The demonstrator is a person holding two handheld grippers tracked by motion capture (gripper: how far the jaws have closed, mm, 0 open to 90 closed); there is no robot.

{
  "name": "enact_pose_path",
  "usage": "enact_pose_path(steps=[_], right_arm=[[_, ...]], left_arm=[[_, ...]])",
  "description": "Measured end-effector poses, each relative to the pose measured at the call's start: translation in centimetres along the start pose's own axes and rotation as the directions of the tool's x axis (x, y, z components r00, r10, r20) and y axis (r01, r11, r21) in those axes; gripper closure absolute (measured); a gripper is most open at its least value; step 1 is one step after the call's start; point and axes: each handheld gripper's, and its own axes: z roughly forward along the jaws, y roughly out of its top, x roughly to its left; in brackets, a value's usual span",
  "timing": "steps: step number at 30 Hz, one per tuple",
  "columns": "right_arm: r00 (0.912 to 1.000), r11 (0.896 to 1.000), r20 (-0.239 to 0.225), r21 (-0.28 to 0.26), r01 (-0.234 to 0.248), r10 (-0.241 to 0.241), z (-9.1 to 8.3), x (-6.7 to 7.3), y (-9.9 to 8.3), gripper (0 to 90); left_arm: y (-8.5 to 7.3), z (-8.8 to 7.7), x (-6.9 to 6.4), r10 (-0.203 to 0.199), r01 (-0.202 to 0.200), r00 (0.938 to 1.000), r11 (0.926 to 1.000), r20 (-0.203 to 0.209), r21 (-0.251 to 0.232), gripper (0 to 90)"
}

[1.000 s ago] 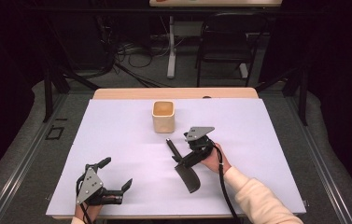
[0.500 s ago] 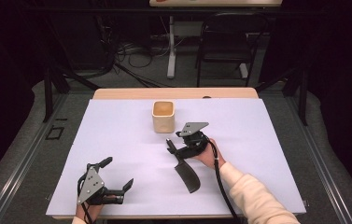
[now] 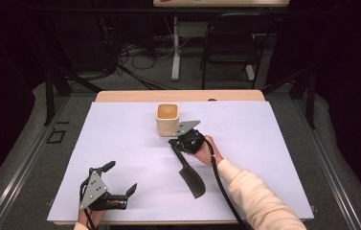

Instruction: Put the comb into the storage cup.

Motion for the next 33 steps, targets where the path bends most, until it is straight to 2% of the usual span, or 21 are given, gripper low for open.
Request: enact_pose_path(steps=[6, 10, 16, 22, 33], right_arm=[[1.0, 0.999, 0.006, 0.053, -0.005, 0.005, 1.5, -0.2, 0.1, 90.0], [0.9999, 0.997, 0.007, 0.081, 0.011, -0.012, 2.1, -0.3, 0.1, 90.0], [0.9998, 0.994, 0.018, 0.114, 0.001, -0.003, 2.7, -0.6, 0.2, 90.0], [0.9996, 0.989, 0.015, 0.145, 0.02, -0.023, 3.6, -0.5, 0.2, 90.0], [0.9994, 0.984, 0.032, 0.178, -0.014, 0.008, 3.5, -1.1, -0.4, 90.0]], left_arm=[[0.0, -0.1, 0.1, -0.003, 0.003, 1.0, 1.0, -0.001, 0.002, 0.4], [0.0, 0.0, 0.0, 0.001, -0.001, 1.0, 1.0, 0.008, 0.008, 0.3], [0.0, 0.0, 0.0, -0.001, 0.001, 1.0, 1.0, 0.008, 0.006, 0.4], [-0.1, 0.1, 0.0, -0.002, 0.002, 0.9999, 1.0, 0.013, 0.009, 0.4], [0.0, 0.1, 0.0, -0.002, 0.002, 0.9999, 1.0, 0.014, 0.008, 0.4]])
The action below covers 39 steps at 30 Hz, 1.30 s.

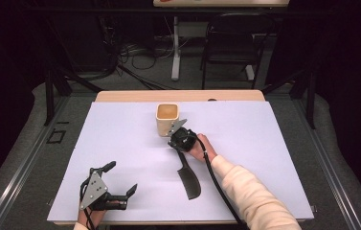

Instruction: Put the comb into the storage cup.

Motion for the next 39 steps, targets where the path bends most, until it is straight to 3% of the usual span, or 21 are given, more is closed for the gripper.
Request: enact_pose_path(steps=[18, 29, 39], right_arm=[[0.9966, 0.997, 0.052, 0.039, -0.066, 0.064, -0.6, -1.1, -1.4, 90.0], [0.9961, 0.995, 0.067, 0.079, -0.062, 0.057, -1.4, -1.4, -2.4, 90.0], [0.9912, 0.989, 0.084, 0.096, -0.11, 0.102, -2.6, -1.8, -3.7, 90.0]], left_arm=[[0.0, -0.1, 0.0, 0.012, -0.012, 0.9999, 0.9999, -0.005, 0.003, 0.5], [0.1, -0.1, -0.1, 0.029, -0.029, 0.9995, 0.9996, -0.016, 0.005, 0.6], [0.1, 0.0, 0.0, 0.036, -0.036, 0.9991, 0.9993, -0.02, 0.006, 0.6]])
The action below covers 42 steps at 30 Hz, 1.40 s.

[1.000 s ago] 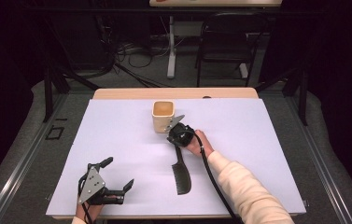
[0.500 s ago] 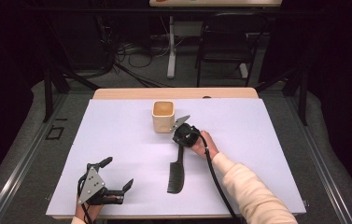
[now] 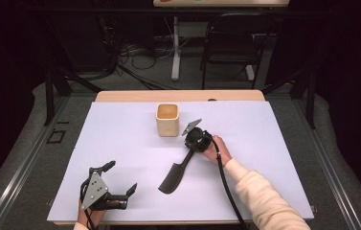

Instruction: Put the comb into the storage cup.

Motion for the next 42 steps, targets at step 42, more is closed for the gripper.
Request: enact_pose_path(steps=[42], right_arm=[[0.9982, 0.998, 0.003, 0.034, -0.059, 0.059, -3.2, 0.7, -3.5, 90.0]], left_arm=[[0.1, 0.2, -0.1, 0.022, -0.022, 0.9997, 0.9997, 0.013, 0.005, 0.5]])
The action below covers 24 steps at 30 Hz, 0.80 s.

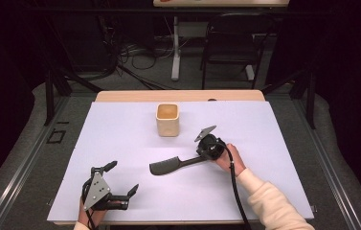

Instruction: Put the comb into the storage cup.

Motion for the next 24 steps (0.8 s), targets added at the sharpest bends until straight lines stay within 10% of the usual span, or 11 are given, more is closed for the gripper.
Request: enact_pose_path(steps=[24], right_arm=[[0.9999, 1.0, -0.014, 0.028, -0.008, 0.009, -0.95, 0.76, -0.53, 90.0]], left_arm=[[0.13, -0.22, -0.04, 0.003, -0.003, 1.0, 0.9999, 0.004, -0.011, 0.4]])
